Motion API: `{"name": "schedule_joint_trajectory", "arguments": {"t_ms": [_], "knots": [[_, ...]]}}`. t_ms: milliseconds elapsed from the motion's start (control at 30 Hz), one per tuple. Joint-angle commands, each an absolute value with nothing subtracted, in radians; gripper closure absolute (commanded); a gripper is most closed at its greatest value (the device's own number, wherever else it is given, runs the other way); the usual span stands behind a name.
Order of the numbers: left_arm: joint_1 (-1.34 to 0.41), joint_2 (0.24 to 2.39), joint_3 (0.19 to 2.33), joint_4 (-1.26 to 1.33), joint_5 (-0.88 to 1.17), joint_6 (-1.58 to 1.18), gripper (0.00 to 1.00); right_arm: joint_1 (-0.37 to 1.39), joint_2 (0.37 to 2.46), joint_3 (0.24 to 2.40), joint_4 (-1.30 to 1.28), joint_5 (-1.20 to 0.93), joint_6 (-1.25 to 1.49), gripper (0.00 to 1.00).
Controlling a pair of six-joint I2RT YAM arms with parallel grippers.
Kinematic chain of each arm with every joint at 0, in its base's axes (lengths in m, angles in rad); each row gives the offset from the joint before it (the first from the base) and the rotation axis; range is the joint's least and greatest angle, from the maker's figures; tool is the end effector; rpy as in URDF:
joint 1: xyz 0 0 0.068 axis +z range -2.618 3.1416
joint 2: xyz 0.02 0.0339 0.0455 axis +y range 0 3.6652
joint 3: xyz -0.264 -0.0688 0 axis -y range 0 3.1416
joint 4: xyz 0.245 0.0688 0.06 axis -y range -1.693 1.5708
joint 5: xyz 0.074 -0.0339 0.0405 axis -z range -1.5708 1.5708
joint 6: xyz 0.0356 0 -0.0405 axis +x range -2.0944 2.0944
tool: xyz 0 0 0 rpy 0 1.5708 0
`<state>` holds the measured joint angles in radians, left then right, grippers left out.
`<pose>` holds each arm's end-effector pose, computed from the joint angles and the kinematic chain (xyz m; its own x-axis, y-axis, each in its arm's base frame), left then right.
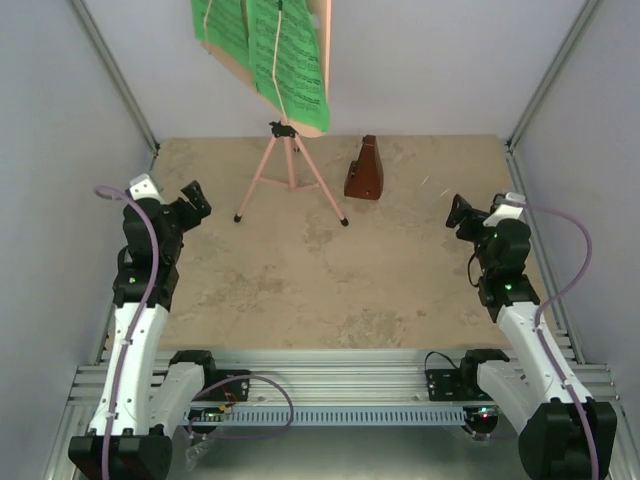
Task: Pack up the instrument practice props
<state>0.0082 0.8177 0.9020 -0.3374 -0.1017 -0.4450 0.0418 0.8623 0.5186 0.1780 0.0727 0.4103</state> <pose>0.1844 0.0051 0.3591 -0.1802 -0.4297 -0.8848 -0.2039 0.8963 -0.3938 0.2070 0.0061 0.2698 -0.1392 0.3924 -0.9092 0.0932 0.9193 0.3824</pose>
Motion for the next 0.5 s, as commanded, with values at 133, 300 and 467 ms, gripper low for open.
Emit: {"name": "schedule_joint_trajectory", "arguments": {"t_ms": [133, 300, 467], "knots": [[0.01, 0.867, 0.82, -0.277, -0.111, -0.392, 0.01, 0.06, 1.022, 0.728, 0.017, -0.165, 0.406, 0.02], [0.059, 0.887, 0.808, -0.287, -0.12, -0.38, 0.01, 0.187, 1.215, 0.895, -0.09, -0.143, 0.303, 0.02], [0.121, 0.876, 0.785, -0.254, -0.021, -0.37, 0.0, 0.287, 1.411, 1.085, -0.165, -0.126, 0.248, 0.02]]}}
